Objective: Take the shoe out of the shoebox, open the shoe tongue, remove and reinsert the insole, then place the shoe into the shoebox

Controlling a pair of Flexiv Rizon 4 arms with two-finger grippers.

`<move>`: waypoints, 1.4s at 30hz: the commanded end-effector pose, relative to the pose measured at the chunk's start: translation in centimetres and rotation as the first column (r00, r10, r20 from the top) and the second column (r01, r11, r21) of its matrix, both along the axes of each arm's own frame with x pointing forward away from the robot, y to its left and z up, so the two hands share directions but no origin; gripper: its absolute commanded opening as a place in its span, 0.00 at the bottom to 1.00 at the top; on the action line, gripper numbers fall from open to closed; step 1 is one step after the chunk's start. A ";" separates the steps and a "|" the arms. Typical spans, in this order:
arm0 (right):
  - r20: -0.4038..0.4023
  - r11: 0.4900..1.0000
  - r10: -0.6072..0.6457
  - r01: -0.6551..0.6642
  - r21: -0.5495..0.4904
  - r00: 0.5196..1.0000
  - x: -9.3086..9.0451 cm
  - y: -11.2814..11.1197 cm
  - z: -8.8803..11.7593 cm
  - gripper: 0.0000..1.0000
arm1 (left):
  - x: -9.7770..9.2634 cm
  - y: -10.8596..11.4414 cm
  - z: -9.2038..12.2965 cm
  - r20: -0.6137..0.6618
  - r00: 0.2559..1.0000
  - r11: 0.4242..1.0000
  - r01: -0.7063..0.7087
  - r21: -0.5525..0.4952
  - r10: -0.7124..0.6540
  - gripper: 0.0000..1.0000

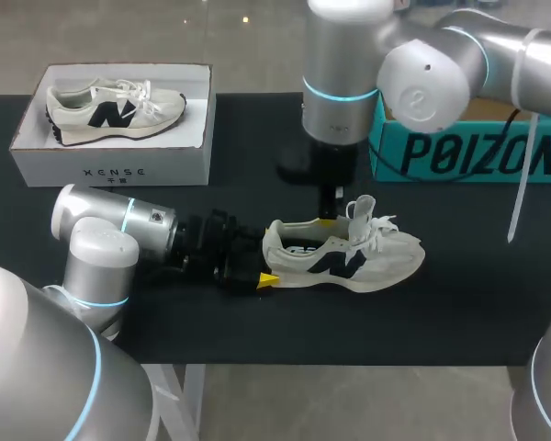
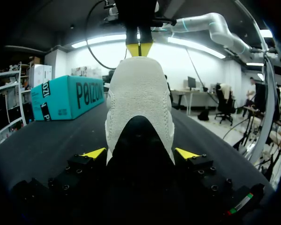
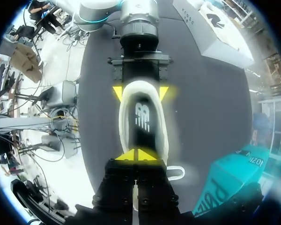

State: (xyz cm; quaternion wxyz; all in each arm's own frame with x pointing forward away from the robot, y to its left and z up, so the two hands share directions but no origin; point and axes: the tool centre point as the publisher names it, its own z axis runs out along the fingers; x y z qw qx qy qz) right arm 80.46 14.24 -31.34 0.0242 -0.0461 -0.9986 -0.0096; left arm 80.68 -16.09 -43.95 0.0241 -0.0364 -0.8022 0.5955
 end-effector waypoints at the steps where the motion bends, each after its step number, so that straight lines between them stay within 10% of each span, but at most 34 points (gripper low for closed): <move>1: 0.000 1.000 -0.003 0.003 0.007 1.000 0.7 -0.5 -1.4 0.00 | 0.0 -0.2 -0.4 0.000 1.000 1.000 -0.001 0.001 0.001 0.00; 35: 0.027 0.999 -0.036 0.037 -0.016 0.999 4.1 -1.9 -6.5 0.00 | 0.0 -0.2 -0.4 0.000 1.000 1.000 -0.001 0.001 0.001 0.00; 37: 0.024 0.999 -0.034 0.034 -0.017 0.999 4.0 -1.8 -6.6 0.23 | 0.0 -0.2 -0.4 0.000 1.000 1.000 -0.001 0.001 0.001 0.00; 42: 0.015 0.999 -0.031 0.031 -0.022 0.999 3.7 -1.7 -6.9 0.44 | 0.0 -0.2 -0.4 0.000 1.000 1.000 -0.001 0.001 0.001 0.00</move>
